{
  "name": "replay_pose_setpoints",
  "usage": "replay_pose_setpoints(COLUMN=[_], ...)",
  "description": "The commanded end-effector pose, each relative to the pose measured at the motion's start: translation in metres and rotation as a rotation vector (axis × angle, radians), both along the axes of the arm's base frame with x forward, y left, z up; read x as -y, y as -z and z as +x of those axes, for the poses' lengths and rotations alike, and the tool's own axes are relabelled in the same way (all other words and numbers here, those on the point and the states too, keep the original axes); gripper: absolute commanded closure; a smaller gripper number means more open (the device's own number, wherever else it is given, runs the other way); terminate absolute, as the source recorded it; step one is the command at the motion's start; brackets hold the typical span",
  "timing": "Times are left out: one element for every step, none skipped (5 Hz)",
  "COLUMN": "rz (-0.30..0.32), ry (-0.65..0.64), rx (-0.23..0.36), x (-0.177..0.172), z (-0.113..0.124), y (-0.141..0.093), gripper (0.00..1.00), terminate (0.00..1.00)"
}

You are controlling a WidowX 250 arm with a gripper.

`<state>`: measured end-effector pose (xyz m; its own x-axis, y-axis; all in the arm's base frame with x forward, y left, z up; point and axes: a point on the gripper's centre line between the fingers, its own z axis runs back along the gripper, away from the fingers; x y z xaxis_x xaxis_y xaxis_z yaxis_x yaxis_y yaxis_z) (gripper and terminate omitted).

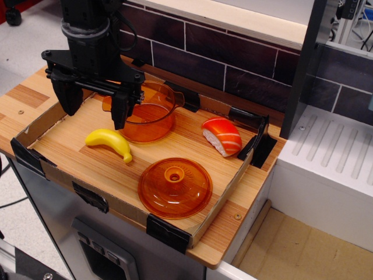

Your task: Put sushi in pot

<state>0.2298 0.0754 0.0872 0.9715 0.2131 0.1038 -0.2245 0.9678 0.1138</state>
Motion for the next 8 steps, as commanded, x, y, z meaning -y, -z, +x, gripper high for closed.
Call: replay_pose_setpoints(rz=[0.000,-0.089,-0.177,-0.197,-0.242,-0.273,-0.270,-0.247], ry=[0.000,-0.248,-0.418,-0.548,-0.665,-0.693,-0.740,-0.758], rx=[0.000,0.050,0.060,0.107,0.103,0.108,0.105,0.120], x=[0.000,0.023,0.044,0.060,0.074,0.081,0.086,0.084], z=[0.000,0.010,0.026,0.038,0.055,0.076,0.095,0.103], y=[0.000,-0.015,-0.020,-0.018,-0.011,-0.006,0.003,0.014], gripper=[0.00,0.00,0.00,0.00,0.00,0.00,0.00,0.00], terminate=[0.00,0.00,0.00,0.00,0.00,0.00,0.00,0.00])
